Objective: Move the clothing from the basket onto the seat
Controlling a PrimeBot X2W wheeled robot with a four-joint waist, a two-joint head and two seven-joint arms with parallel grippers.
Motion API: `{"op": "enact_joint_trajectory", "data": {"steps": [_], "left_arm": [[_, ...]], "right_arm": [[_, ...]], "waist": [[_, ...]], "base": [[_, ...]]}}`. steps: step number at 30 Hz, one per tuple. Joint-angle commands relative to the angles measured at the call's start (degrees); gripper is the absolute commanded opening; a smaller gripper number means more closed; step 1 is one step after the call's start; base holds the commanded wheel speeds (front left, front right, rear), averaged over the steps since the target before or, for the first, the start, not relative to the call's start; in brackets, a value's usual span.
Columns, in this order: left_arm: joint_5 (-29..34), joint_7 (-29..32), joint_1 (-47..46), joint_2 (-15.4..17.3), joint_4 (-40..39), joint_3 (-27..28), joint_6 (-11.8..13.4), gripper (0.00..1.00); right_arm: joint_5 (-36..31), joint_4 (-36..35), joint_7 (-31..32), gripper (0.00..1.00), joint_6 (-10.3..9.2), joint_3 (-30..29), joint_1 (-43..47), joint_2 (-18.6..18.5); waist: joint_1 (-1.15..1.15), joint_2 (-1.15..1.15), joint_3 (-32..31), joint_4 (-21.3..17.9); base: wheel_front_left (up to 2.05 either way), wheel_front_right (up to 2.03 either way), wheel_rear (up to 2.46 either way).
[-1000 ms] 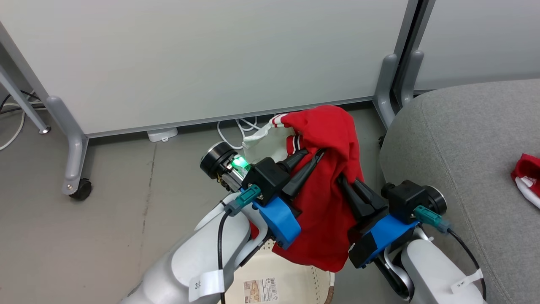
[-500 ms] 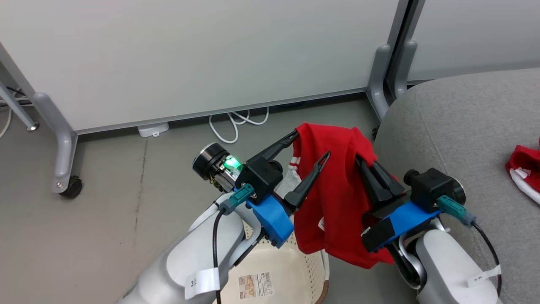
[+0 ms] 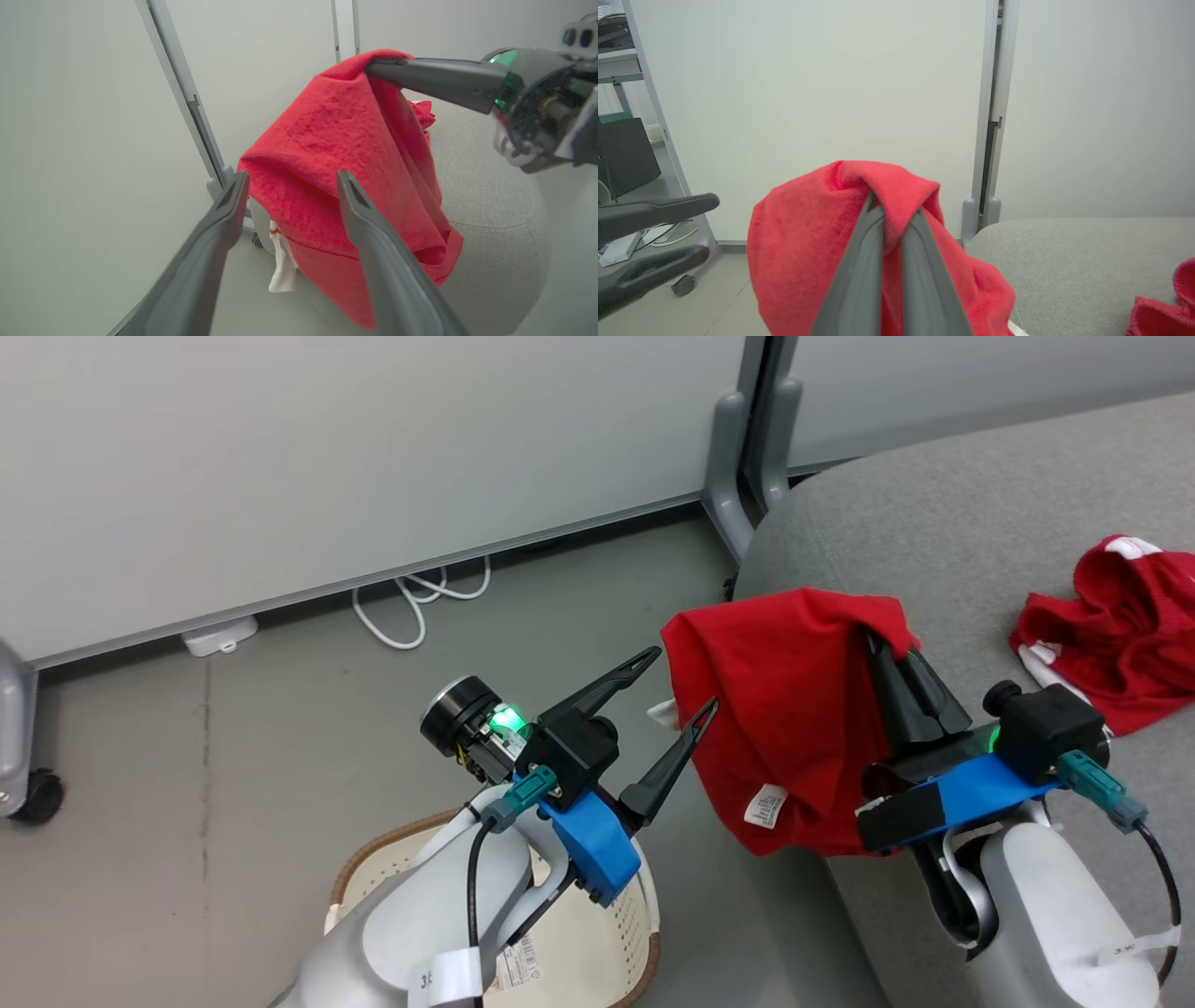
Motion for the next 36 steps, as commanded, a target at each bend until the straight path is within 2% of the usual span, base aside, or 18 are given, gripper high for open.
{"op": "enact_joint_trajectory", "data": {"steps": [1,14,22,29,36], "left_arm": [[0.1,-0.2,0.5,0.2,-0.2,0.0,-0.1,1.0],[-0.1,-0.2,1.6,0.1,-0.7,-2.2,-0.1,1.0],[-0.4,-0.2,2.0,0.1,-0.6,-3.6,-0.1,1.0],[-0.6,-0.2,1.8,0.1,-0.5,-3.6,-0.1,1.0],[-0.4,-0.2,1.7,0.5,-1.0,-3.1,-0.1,1.0]], "right_arm": [[-0.3,-1.0,0.0,0.0,0.02,-1.3,0.8,0.1],[-1.8,-5.2,0.0,0.0,0.01,-10.2,3.0,0.5],[-2.5,-6.5,0.0,0.0,0.01,-12.7,4.9,1.4],[-2.7,-6.5,0.0,0.0,0.01,-12.5,5.3,1.9],[-3.0,-7.2,0.0,0.0,0.01,-12.8,0.8,1.3]], "waist": [[-0.01,0.0,0.9,-2.7],[-0.01,0.0,1.7,-10.0],[-0.01,0.0,1.9,-13.8],[-0.01,0.0,1.9,-14.8],[-0.01,0.0,1.8,-14.5]], "base": [[0.0,0.0,0.0],[0.0,0.0,0.0],[0.0,0.0,0.0],[0.0,0.0,0.0],[0.0,0.0,0.0]]}}
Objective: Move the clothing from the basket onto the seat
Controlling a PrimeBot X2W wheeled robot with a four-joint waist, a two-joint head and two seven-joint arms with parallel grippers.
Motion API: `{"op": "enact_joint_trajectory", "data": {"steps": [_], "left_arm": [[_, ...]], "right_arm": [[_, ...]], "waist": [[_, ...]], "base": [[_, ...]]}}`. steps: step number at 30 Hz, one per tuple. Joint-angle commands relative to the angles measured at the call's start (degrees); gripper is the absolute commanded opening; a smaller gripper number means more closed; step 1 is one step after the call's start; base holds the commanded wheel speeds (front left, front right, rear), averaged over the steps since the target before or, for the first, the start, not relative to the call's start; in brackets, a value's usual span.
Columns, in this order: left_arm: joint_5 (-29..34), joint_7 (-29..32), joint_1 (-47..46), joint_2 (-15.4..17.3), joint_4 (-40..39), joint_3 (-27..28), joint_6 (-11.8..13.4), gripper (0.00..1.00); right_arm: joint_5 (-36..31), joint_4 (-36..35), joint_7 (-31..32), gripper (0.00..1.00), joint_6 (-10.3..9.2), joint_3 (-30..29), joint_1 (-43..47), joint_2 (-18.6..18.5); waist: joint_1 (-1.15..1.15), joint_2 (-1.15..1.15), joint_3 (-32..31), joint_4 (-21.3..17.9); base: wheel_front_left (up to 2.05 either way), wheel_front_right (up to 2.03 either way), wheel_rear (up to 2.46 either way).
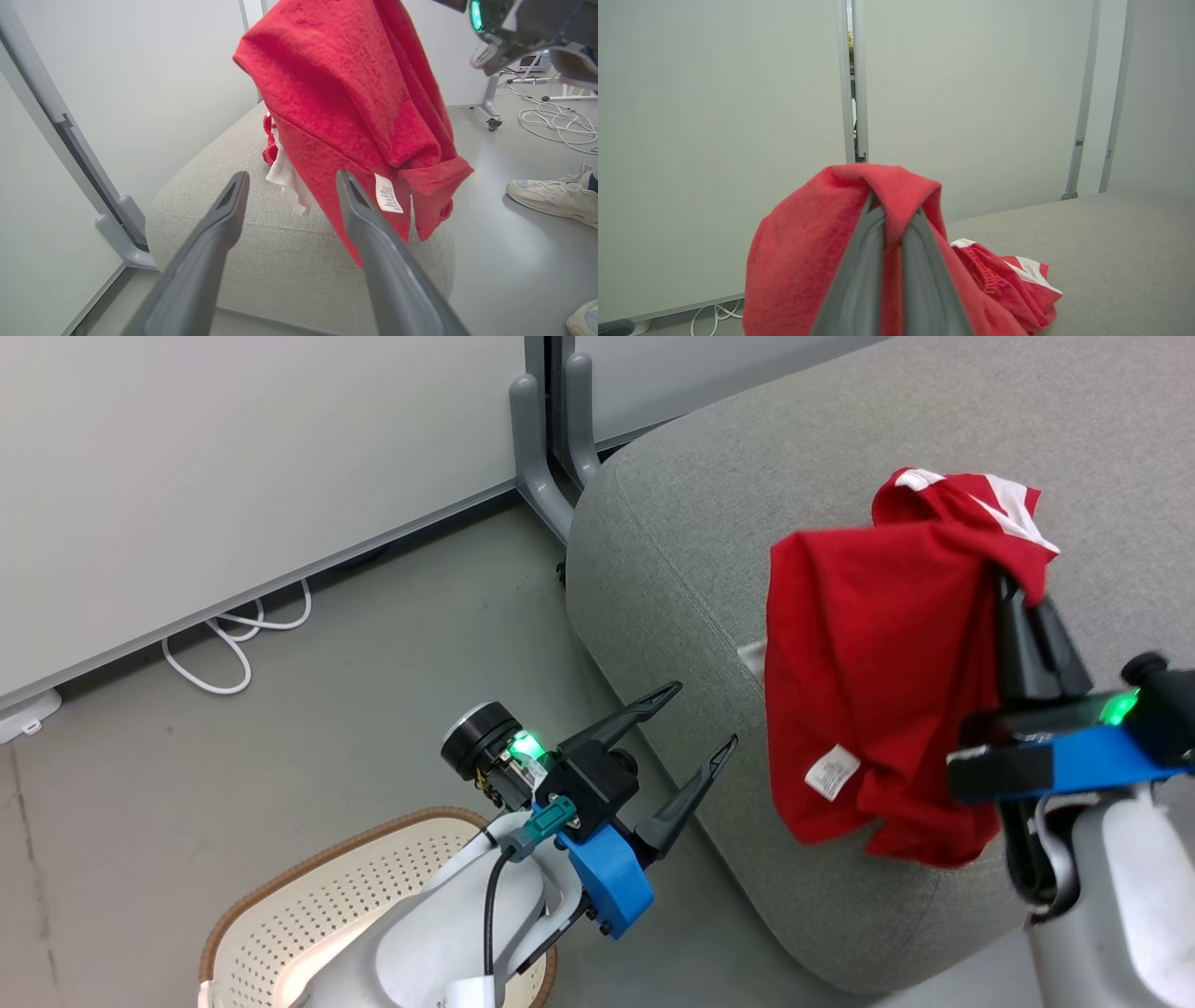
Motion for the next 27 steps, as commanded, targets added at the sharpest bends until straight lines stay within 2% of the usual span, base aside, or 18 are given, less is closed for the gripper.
{"op": "enact_joint_trajectory", "data": {"steps": [1,4,9,16,22,27], "left_arm": [[0.2,-0.1,0.3,0.3,-0.2,0.5,-0.1,1.0],[0.7,-0.1,-0.2,0.5,-0.7,0.8,-0.1,1.0],[1.3,-0.1,-1.7,1.4,-1.2,0.6,-0.1,1.0],[2.0,-0.1,-4.5,2.8,-1.5,-0.5,-0.1,1.0],[2.6,-0.1,-8.3,3.9,-2.0,-2.0,-0.1,1.0],[3.1,-0.1,-11.8,4.7,-2.9,-3.0,-0.1,1.0]], "right_arm": [[-0.3,-0.7,0.0,0.0,0.01,-0.6,-2.0,-0.7],[-0.5,-2.1,0.0,0.0,0.01,-2.4,-5.7,-1.3],[-0.7,-3.9,0.0,0.0,0.01,-8.7,-14.1,-3.1],[-2.5,-4.3,0.0,0.0,0.02,-20.3,-26.4,-8.7],[-3.7,-0.5,0.0,0.0,0.02,-27.4,-35.0,-14.1],[-7.0,6.0,0.0,0.0,0.01,-28.9,-38.8,-18.1]], "waist": [[0.0,0.0,0.1,0.2],[0.0,0.0,1.1,0.4],[0.0,0.0,4.5,1.1],[0.0,0.0,11.3,2.6],[0.0,0.0,18.0,4.0],[0.0,0.0,23.4,5.1]], "base": [[0.0,0.0,0.0],[0.0,0.0,0.0],[0.0,0.0,0.0],[0.0,0.0,0.0],[0.0,0.0,0.0],[0.0,0.0,0.0]]}}
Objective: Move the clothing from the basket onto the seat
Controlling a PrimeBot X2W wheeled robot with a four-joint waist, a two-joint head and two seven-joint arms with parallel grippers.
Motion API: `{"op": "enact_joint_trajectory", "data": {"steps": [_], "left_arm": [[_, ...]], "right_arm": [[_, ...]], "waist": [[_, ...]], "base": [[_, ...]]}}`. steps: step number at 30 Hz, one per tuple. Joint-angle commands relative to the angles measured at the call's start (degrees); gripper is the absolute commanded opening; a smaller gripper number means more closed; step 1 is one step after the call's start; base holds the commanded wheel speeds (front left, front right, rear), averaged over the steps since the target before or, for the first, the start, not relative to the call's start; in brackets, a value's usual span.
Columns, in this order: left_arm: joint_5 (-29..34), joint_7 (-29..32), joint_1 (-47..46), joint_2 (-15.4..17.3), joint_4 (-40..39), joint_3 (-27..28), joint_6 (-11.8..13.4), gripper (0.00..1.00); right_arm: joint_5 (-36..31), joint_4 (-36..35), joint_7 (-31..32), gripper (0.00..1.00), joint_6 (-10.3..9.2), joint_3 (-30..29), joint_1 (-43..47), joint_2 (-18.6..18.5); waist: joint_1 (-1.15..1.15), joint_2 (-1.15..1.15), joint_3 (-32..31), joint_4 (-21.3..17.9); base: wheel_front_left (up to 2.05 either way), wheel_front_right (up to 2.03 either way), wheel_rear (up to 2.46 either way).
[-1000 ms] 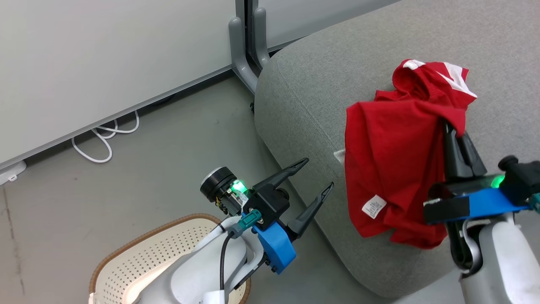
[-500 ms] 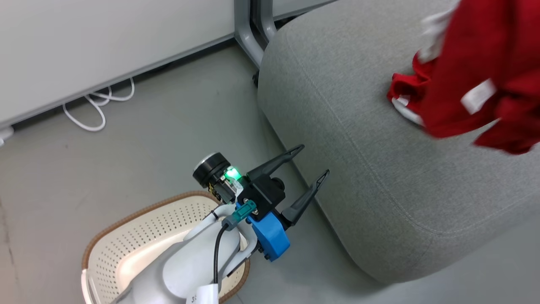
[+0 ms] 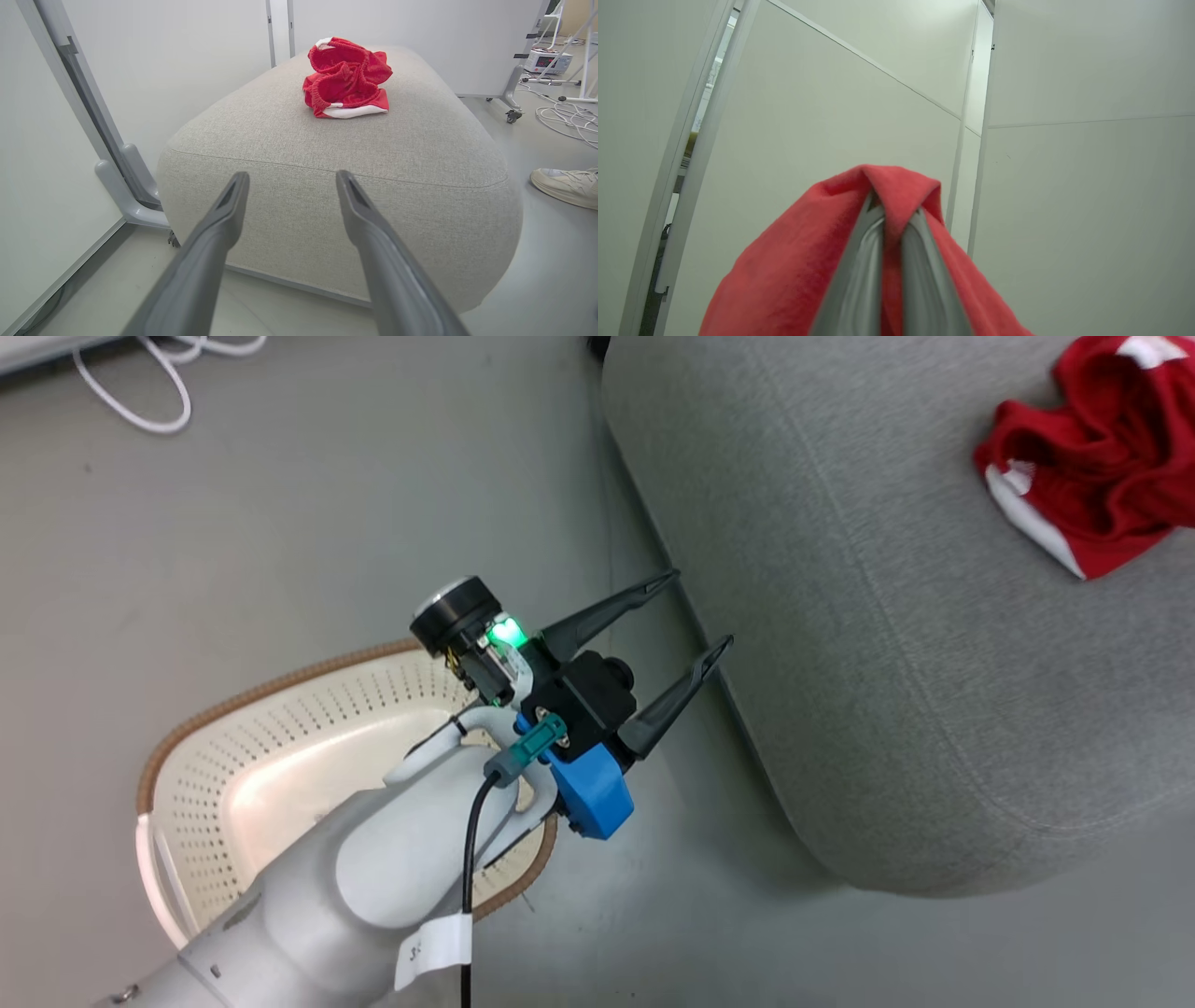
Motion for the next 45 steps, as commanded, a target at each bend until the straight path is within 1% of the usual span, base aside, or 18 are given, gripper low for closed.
{"op": "enact_joint_trajectory", "data": {"steps": [1,3,6,9,15,18,19,22,26,30,32,34,37,40,45], "left_arm": [[0.4,-0.1,-1.6,0.6,-0.5,-0.2,-0.1,1.0],[0.6,0.1,-2.6,1.3,-0.9,-0.1,-0.1,1.0],[0.9,0.2,-3.5,2.0,-1.5,0.1,0.1,1.0],[0.9,0.3,-4.0,2.9,-2.0,0.4,0.4,1.0],[0.7,0.3,-3.4,3.5,-2.8,0.2,1.0,1.0],[0.5,0.3,-3.3,3.8,-3.0,0.3,1.1,1.0],[0.5,0.3,-3.3,3.8,-3.0,0.3,1.1,1.0],[0.3,0.2,-3.2,4.3,-3.2,0.5,1.3,1.0],[0.1,0.2,-2.8,5.0,-3.6,0.5,1.6,1.0],[-0.1,0.2,-2.7,5.7,-3.9,0.6,1.9,1.0],[-0.1,0.2,-2.6,5.8,-4.0,0.6,2.0,1.0],[-0.3,0.1,-2.5,5.5,-4.1,0.6,2.1,1.0],[-0.6,0.0,-2.5,4.6,-4.2,0.8,2.2,1.0],[-0.6,-0.1,-2.2,4.0,-4.1,1.2,2.4,1.0],[-1.2,-0.2,-1.0,2.6,-4.4,2.8,3.0,1.0]], "right_arm": [[-1.1,2.0,0.0,0.0,0.02,-0.2,-1.7,-1.1],[-1.9,3.8,0.0,0.0,0.01,-0.5,-2.4,-1.6],[-3.0,5.2,0.0,0.0,0.01,-0.8,-2.9,-1.1],[-4.4,6.1,0.0,0.0,0.01,-1.0,-1.3,0.1],[-7.6,9.0,0.0,0.0,0.01,-3.9,3.9,3.0],[-8.9,12.5,0.0,0.0,0.01,-5.8,6.4,4.4],[-8.9,12.5,0.0,0.0,0.01,-5.8,6.4,4.4],[-9.9,16.8,0.0,0.0,0.01,-8.0,7.9,5.4],[-10.7,23.3,0.0,0.0,0.01,-9.2,7.1,5.2],[-11.8,27.2,0.0,0.0,0.01,-10.0,5.9,6.3],[-12.9,28.3,0.0,1.0,0.01,-10.7,5.4,7.0],[-13.0,27.4,0.0,1.0,0.01,-11.9,5.2,7.3],[-11.5,23.7,0.0,1.0,0.01,-12.5,6.8,7.3],[-10.4,16.8,0.0,1.0,0.01,-13.4,9.1,9.7],[-9.0,4.5,0.0,1.0,0.01,-11.4,14.7,12.8]], "waist": [[-0.01,0.0,4.5,1.4],[-0.01,0.0,6.3,1.6],[-0.01,0.0,8.3,1.5],[-0.01,0.0,9.7,1.4],[-0.01,0.0,10.8,1.7],[-0.01,0.0,11.1,1.8],[-0.01,0.0,11.1,1.8],[-0.01,0.0,11.4,2.0],[-0.01,0.0,11.9,2.2],[-0.01,0.0,12.2,2.2],[-0.01,0.0,12.1,2.4],[-0.01,0.0,11.7,2.7],[-0.01,0.0,10.6,3.4],[-0.01,0.0,9.1,4.1],[-0.01,0.0,5.6,5.4]], "base": [[0.0,0.0,0.0],[0.0,0.0,0.0],[0.0,0.0,0.0],[0.0,0.0,0.0],[0.0,0.0,0.0],[0.0,0.0,0.0],[0.0,0.0,0.0],[0.0,0.0,0.0],[0.0,0.0,0.0],[0.0,0.0,0.0],[0.0,0.0,0.0],[0.0,0.0,0.0],[0.0,0.0,0.0],[0.0,0.0,0.0],[0.0,0.0,0.0]]}}
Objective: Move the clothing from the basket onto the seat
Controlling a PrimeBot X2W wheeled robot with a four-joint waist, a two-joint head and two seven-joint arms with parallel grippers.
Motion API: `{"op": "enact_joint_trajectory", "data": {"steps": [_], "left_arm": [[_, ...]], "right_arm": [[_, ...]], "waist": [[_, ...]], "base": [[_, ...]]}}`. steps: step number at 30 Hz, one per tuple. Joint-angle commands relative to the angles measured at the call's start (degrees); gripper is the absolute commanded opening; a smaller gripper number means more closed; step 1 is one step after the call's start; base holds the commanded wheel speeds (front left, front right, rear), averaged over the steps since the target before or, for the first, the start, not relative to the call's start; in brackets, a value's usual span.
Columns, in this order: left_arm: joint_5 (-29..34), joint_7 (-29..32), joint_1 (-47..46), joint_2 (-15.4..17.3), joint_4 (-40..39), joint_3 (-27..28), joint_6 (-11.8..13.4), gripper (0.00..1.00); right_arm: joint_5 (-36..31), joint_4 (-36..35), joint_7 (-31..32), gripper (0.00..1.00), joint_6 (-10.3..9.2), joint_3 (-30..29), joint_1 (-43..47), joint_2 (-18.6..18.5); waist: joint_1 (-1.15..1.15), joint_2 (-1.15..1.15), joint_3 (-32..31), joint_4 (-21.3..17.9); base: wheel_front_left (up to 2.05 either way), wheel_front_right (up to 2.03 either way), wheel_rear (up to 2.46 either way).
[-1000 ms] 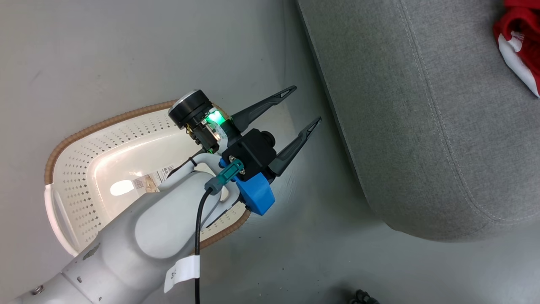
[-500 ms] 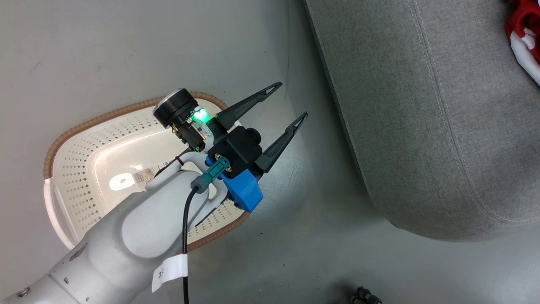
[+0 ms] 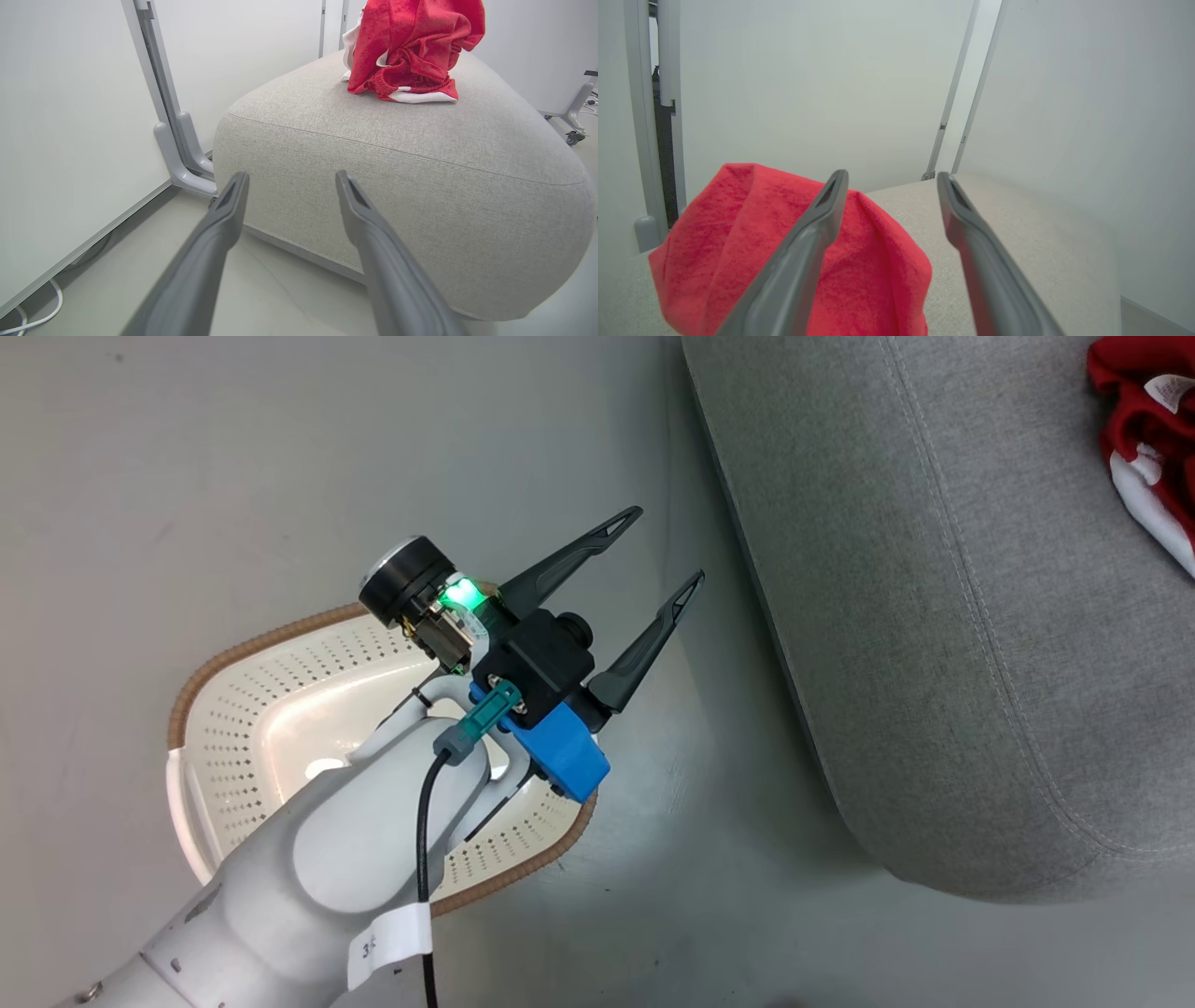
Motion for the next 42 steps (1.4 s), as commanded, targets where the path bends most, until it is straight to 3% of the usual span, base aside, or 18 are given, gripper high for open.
{"op": "enact_joint_trajectory", "data": {"steps": [1,7,12,18,30,42], "left_arm": [[-0.4,-0.2,1.0,-0.4,-0.5,1.0,0.4,1.0],[0.1,-0.3,5.0,-1.5,-3.6,8.2,2.8,1.0],[1.7,-0.3,9.8,-2.4,-6.5,16.7,5.3,1.0],[4.1,-0.2,17.0,-4.4,-9.4,28.2,6.6,1.0],[8.8,-0.2,30.4,-9.5,-9.3,45.2,3.0,1.0],[12.4,-0.2,39.4,-11.8,-7.5,52.4,-0.6,1.0]], "right_arm": [[0.9,-2.1,0.0,1.0,0.01,1.2,1.9,0.7],[5.0,-9.0,0.0,1.0,0.01,10.0,8.6,2.8],[6.4,-10.9,0.0,1.0,0.01,17.9,13.8,4.0],[7.1,-10.7,0.0,1.0,0.01,25.7,18.5,5.4],[9.0,-9.2,0.0,1.0,0.01,32.6,26.1,6.7],[11.0,-8.3,0.0,1.0,0.01,34.6,34.1,7.5]], "waist": [[0.0,0.0,-2.1,1.0],[0.0,0.0,-7.8,3.2],[0.0,0.0,-12.2,5.9],[0.0,0.0,-17.2,9.4],[0.0,0.0,-24.7,14.9],[0.0,0.0,-30.0,17.2]], "base": [[0.0,0.0,0.0],[0.0,0.0,0.0],[0.0,0.0,0.0],[0.0,0.0,0.0],[0.0,0.0,0.0],[0.0,0.0,0.0]]}}
